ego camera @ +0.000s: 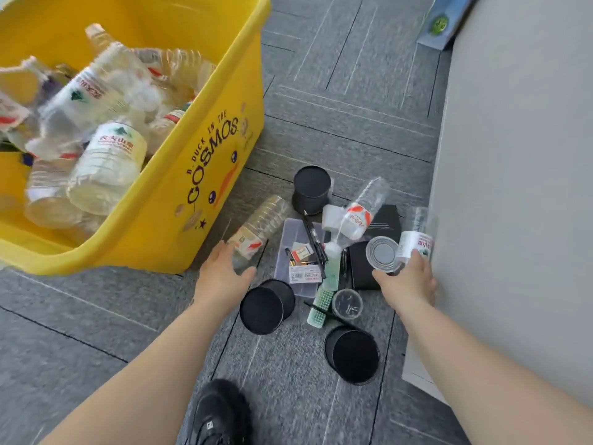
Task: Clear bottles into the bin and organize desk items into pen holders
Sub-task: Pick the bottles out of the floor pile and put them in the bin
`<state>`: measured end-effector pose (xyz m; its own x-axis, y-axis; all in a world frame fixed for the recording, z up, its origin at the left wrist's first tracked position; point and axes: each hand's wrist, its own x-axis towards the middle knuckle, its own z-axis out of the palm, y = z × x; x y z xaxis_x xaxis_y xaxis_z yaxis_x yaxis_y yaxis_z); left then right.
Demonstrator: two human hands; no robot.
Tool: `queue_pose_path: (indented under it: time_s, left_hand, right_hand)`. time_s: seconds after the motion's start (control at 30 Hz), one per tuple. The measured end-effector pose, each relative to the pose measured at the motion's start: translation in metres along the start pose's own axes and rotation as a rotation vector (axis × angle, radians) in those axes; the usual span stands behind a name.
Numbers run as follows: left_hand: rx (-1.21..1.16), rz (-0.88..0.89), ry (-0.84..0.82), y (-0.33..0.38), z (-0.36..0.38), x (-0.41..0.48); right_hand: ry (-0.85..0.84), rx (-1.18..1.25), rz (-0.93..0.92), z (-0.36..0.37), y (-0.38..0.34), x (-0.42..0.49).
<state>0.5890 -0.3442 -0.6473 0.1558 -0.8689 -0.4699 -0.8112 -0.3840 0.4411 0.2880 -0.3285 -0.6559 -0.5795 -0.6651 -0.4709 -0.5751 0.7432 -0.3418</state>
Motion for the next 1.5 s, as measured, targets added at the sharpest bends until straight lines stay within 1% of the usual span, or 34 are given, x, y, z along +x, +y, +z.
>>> queue_pose_path:
  time_s: [0.1,0.2,0.33,0.43,0.53,0.67,0.73,0.8,0.9,0.97,1.1,1.17,1.23,1.33,1.5]
  left_hand:
    - [0.084,0.005,-0.009,-0.008,0.014,0.029]
    - [0.166,-0.013,0.008,-0.014,0.023,0.051]
    - [0.115,-0.117,-0.050,-0.017,0.029,0.073]
    - [0.037,-0.172,-0.050,-0.023,0.036,0.076]
    - [0.062,-0.198,-0.051,-0.025,0.043,0.070]
    - [0.047,-0.193,-0.044,-0.021,0.043,0.069]
    - [0.016,-0.170,-0.034,-0.017,0.040,0.066]
    - [-0.016,-0.130,-0.013,-0.010,0.035,0.060]
    - [-0.121,-0.056,0.038,0.005,0.023,0.044]
    - [-0.239,-0.007,0.064,0.015,0.010,0.029]
    - [-0.371,0.036,0.121,0.034,-0.021,-0.009]
    - [-0.409,0.028,0.157,0.042,-0.038,-0.030]
    - [-0.418,0.038,0.177,0.045,-0.053,-0.048]
    - [-0.368,0.043,0.167,0.041,-0.063,-0.065]
    - [-0.314,-0.020,0.134,0.023,-0.055,-0.057]
  right_hand:
    - [0.058,-0.016,-0.020,0.015,0.007,0.017]
    - [0.119,0.024,0.027,0.026,0.012,0.028]
    - [0.197,0.008,0.032,0.031,0.010,0.030]
    - [0.258,0.012,0.003,0.031,0.009,0.031]
    - [0.276,0.029,-0.005,0.032,0.009,0.033]
    - [0.228,0.008,-0.017,0.035,0.014,0.034]
    - [0.213,-0.032,-0.051,0.033,0.016,0.033]
    - [0.190,-0.018,-0.037,0.030,0.016,0.034]
    - [0.175,0.069,0.037,0.030,0.015,0.029]
    - [0.177,0.138,0.035,0.030,0.015,0.017]
    - [0.104,0.292,0.092,0.025,0.012,-0.005]
    - [0.090,0.346,0.113,0.016,0.007,-0.016]
    - [0.078,0.348,0.117,0.007,0.002,-0.024]
    - [0.027,0.287,0.148,-0.002,-0.003,-0.031]
    - [-0.099,0.277,0.135,0.017,-0.015,-0.026]
